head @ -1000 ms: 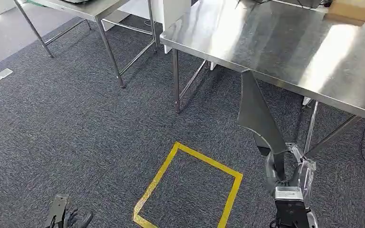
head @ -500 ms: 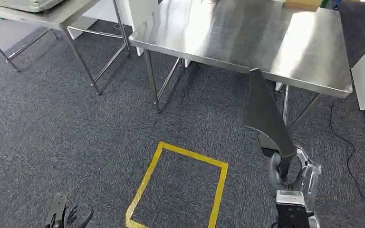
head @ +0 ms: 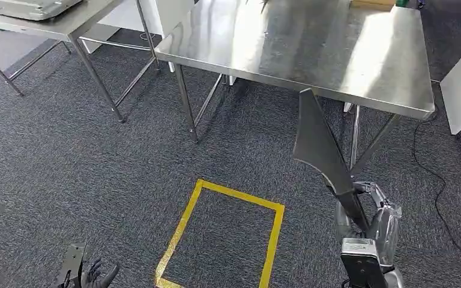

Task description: Take the parts from the cabinet and place them on the table.

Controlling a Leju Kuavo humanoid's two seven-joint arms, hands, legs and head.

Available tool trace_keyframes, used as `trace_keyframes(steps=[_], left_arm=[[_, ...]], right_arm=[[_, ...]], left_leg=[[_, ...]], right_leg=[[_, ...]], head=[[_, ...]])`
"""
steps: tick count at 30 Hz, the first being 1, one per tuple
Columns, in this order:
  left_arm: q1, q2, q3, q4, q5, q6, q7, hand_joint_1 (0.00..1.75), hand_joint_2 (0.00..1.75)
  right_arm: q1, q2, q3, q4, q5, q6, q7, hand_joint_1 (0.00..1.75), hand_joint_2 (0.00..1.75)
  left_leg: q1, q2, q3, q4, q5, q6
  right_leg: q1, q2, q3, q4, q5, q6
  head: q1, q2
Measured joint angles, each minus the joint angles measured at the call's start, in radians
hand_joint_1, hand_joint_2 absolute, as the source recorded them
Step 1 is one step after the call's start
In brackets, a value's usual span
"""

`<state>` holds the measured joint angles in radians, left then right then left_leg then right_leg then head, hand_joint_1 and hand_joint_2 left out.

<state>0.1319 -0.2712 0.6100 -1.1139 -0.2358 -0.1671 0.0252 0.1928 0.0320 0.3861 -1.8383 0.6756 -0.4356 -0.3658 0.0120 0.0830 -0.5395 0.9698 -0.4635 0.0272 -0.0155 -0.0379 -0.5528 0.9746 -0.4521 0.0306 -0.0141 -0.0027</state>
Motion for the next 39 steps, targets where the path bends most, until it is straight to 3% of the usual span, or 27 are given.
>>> trace_keyframes(steps=[1,2,3,5,7,9,11,12,13,14,15,17,18,19,21,22,23,24,27,28,31,32,33,35,37,38,39], left_arm=[[0.001,0.0,-0.001,0.0,0.002,0.0,0.0,0.0,1.75],[0.002,-0.001,-0.004,0.0,0.004,0.0,0.0,0.0,1.75],[0.002,-0.002,-0.006,0.0,0.007,0.0,0.0,0.0,1.75],[0.001,-0.001,-0.007,0.0,0.008,0.0,0.002,0.0,1.75],[0.005,-0.003,-0.008,0.002,0.008,0.0,0.002,0.0,1.75],[0.008,-0.003,-0.008,0.005,0.008,0.0,0.002,0.0,1.75],[0.009,-0.003,-0.008,0.007,0.008,0.0,0.002,0.0,1.75],[0.009,0.004,-0.006,0.007,0.008,0.002,0.002,0.0,1.75],[0.009,0.006,-0.006,0.007,0.008,0.001,0.002,0.0,1.75],[0.01,0.006,-0.008,0.007,0.009,0.002,0.0,0.0,1.75],[0.009,0.004,-0.008,0.007,0.01,0.002,0.001,0.0,1.75],[0.009,0.004,-0.008,0.007,0.01,0.002,0.001,0.0,1.75],[0.008,0.005,-0.01,0.007,0.01,0.002,0.001,0.0,1.75],[0.009,0.004,-0.01,0.007,0.01,0.002,0.001,0.0,1.75],[0.011,0.004,-0.011,0.007,0.01,0.002,0.001,0.0,1.75],[0.012,0.004,-0.011,0.007,0.01,0.002,0.001,0.0,1.75],[0.014,0.005,-0.011,0.007,0.01,0.002,0.001,0.0,1.75],[0.015,0.005,-0.01,0.007,0.01,0.002,0.001,0.0,1.75],[0.015,0.006,-0.011,0.007,0.01,0.002,0.001,0.0,1.75],[0.014,0.01,-0.011,0.008,0.01,0.002,0.001,0.0,1.75],[0.012,0.01,-0.011,0.008,0.008,0.003,0.0,0.0,1.75],[0.011,0.008,-0.011,0.008,0.008,0.004,0.0,0.0,1.75],[0.012,0.007,-0.011,0.008,0.008,0.004,0.0,0.0,1.75],[0.01,0.007,-0.01,0.008,0.008,0.004,0.0,0.0,1.75],[0.011,0.007,-0.01,0.01,0.007,0.004,0.0,0.0,1.75],[0.011,0.006,-0.01,0.011,0.007,0.004,0.0,0.0,1.75],[0.011,0.007,-0.01,0.013,0.007,0.005,0.0,0.0,1.75]], right_arm=[[-0.001,0.004,0.0,-0.002,0.0,0.001,0.0,1.75,1.75],[0.0,0.007,0.0,-0.004,0.001,0.002,-0.001,1.75,1.75],[-0.001,0.007,0.001,-0.004,0.001,0.003,-0.002,1.75,1.75],[-0.004,0.007,0.002,-0.003,0.0,0.004,-0.004,1.75,1.75],[-0.002,0.005,0.002,-0.002,-0.001,0.004,-0.004,1.75,1.75],[-0.003,0.005,0.002,-0.002,-0.001,0.005,-0.004,1.75,1.75],[-0.004,0.005,0.002,-0.002,-0.001,0.005,-0.004,1.75,1.75],[-0.006,0.005,0.003,0.003,-0.001,0.006,-0.004,1.75,1.75],[-0.006,0.007,0.004,0.003,-0.001,0.006,-0.005,1.75,1.75],[-0.006,0.005,0.004,0.003,-0.002,0.008,-0.002,1.75,1.75],[-0.004,0.007,0.004,0.003,-0.002,0.008,-0.002,1.75,1.75],[-0.007,0.008,0.005,0.003,-0.001,0.008,-0.003,1.75,1.75],[-0.005,0.01,0.005,0.003,0.0,0.009,-0.002,1.75,1.75],[-0.007,0.01,0.005,0.003,0.0,0.009,-0.002,1.75,1.75],[-0.009,0.013,0.006,0.003,0.001,0.009,-0.002,1.75,1.75],[-0.009,0.013,0.006,0.003,0.0,0.009,-0.002,1.75,1.75],[-0.009,0.013,0.006,0.003,0.0,0.009,-0.002,1.75,1.75],[-0.009,0.013,0.006,0.003,0.001,0.009,-0.002,1.75,1.75],[-0.01,0.014,0.006,0.003,0.003,0.009,-0.002,1.75,1.75],[-0.01,0.015,0.006,0.003,0.004,0.009,-0.003,1.75,1.75],[-0.009,0.016,0.006,0.003,0.005,0.009,-0.002,1.75,1.75],[-0.01,0.017,0.006,0.002,0.005,0.009,-0.003,1.75,1.75],[-0.009,0.017,0.005,0.001,0.005,0.009,-0.002,1.75,1.75],[-0.015,0.017,0.006,0.001,0.006,0.009,-0.004,1.75,1.75],[-0.013,0.017,0.005,0.001,0.006,0.009,-0.003,1.75,1.75],[-0.013,0.017,0.005,0.002,0.006,0.009,-0.003,1.75,1.75],[-0.013,0.016,0.005,0.004,0.006,0.008,-0.003,1.75,1.75]], left_leg=[[-0.004,-0.001,0.008,-0.021,0.006,0.011],[0.014,-0.004,0.033,-0.063,0.028,0.016],[0.011,-0.006,0.043,-0.08,0.034,0.02],[0.017,-0.006,0.042,-0.08,0.039,0.012],[0.02,-0.012,0.042,-0.078,0.036,0.005],[0.033,-0.017,0.044,-0.069,0.027,-0.014],[0.051,-0.021,0.041,-0.036,0.006,-0.044],[0.045,-0.023,0.032,-0.019,-0.007,-0.062],[0.044,-0.022,0.02,0.01,-0.021,-0.073],[0.039,-0.024,0.017,0.007,-0.018,-0.072],[0.042,-0.022,0.02,0.011,-0.02,-0.076],[0.051,-0.02,0.022,0.01,-0.028,-0.082],[0.053,-0.039,0.013,0.039,-0.05,-0.074],[0.047,-0.054,-0.02,0.103,-0.082,-0.067],[0.035,-0.071,-0.124,0.282,-0.147,-0.056],[0.03,-0.072,-0.169,0.349,-0.16,-0.048],[0.023,-0.074,-0.195,0.371,-0.147,-0.037],[0.013,-0.076,-0.194,0.341,-0.108,-0.019],[-0.028,-0.1,-0.116,0.112,0.031,0.052],[-0.03,-0.097,-0.105,0.098,0.016,0.065],[-0.039,-0.09,-0.103,0.085,0.014,0.062],[-0.032,-0.087,-0.087,0.061,0.018,0.057],[-0.023,-0.083,-0.075,0.044,0.026,0.045],[-0.021,-0.081,-0.06,0.032,0.023,0.049],[-0.021,-0.08,-0.054,0.033,0.016,0.045],[-0.02,-0.079,-0.05,0.033,0.012,0.043],[-0.019,-0.08,-0.043,0.033,0.007,0.04]], right_leg=[[0.002,-0.001,0.009,-0.011,0.004,0.005],[0.011,0.0,0.001,-0.007,0.002,0.004],[0.006,0.014,-0.012,0.025,-0.018,0.003],[0.0,0.031,-0.082,0.165,-0.076,0.001],[-0.015,0.033,-0.146,0.284,-0.11,0.015],[-0.029,0.033,-0.116,0.219,-0.067,0.049],[-0.051,0.019,-0.028,0.04,0.011,0.094],[-0.047,0.014,-0.037,0.054,-0.012,0.097],[-0.048,0.022,-0.033,0.044,-0.014,0.077],[-0.046,0.022,-0.04,0.066,-0.021,0.052],[-0.045,0.023,-0.043,0.071,-0.027,0.044],[-0.038,0.036,-0.04,0.075,-0.033,0.034],[-0.039,0.038,-0.035,0.072,-0.036,0.023],[-0.035,0.039,-0.032,0.072,-0.037,0.02],[-0.025,0.048,-0.029,0.072,-0.043,0.012],[-0.018,0.053,-0.027,0.072,-0.046,0.008],[-0.01,0.058,-0.022,0.072,-0.049,0.003],[-0.002,0.064,-0.015,0.072,-0.053,-0.003],[0.011,0.077,0.0,0.07,-0.063,-0.017],[0.025,0.081,-0.001,0.072,-0.066,-0.014],[0.013,0.085,-0.002,0.063,-0.069,-0.009],[0.025,0.084,0.001,0.057,-0.073,-0.004],[0.019,0.066,-0.003,0.075,-0.077,-0.004],[0.021,0.055,-0.059,0.18,-0.119,-0.005],[0.014,0.053,-0.148,0.328,-0.16,0.001],[0.011,0.052,-0.171,0.356,-0.156,0.009],[0.006,0.05,-0.171,0.338,-0.135,0.021]], head=[[-0.004,0.0],[-0.003,0.0],[0.0,0.0],[0.005,0.0],[0.005,0.0],[0.005,0.0],[0.006,0.0],[0.015,0.0],[0.023,0.0],[0.015,0.0],[0.003,0.0],[0.003,0.0],[0.001,0.0],[0.001,0.0],[-0.002,0.0],[-0.003,0.0],[-0.002,0.0],[-0.002,0.0],[-0.001,0.0],[0.005,0.0],[0.001,0.0],[0.003,0.0],[0.003,0.0],[0.006,0.0],[0.007,0.0],[0.008,0.0],[0.008,0.0]])
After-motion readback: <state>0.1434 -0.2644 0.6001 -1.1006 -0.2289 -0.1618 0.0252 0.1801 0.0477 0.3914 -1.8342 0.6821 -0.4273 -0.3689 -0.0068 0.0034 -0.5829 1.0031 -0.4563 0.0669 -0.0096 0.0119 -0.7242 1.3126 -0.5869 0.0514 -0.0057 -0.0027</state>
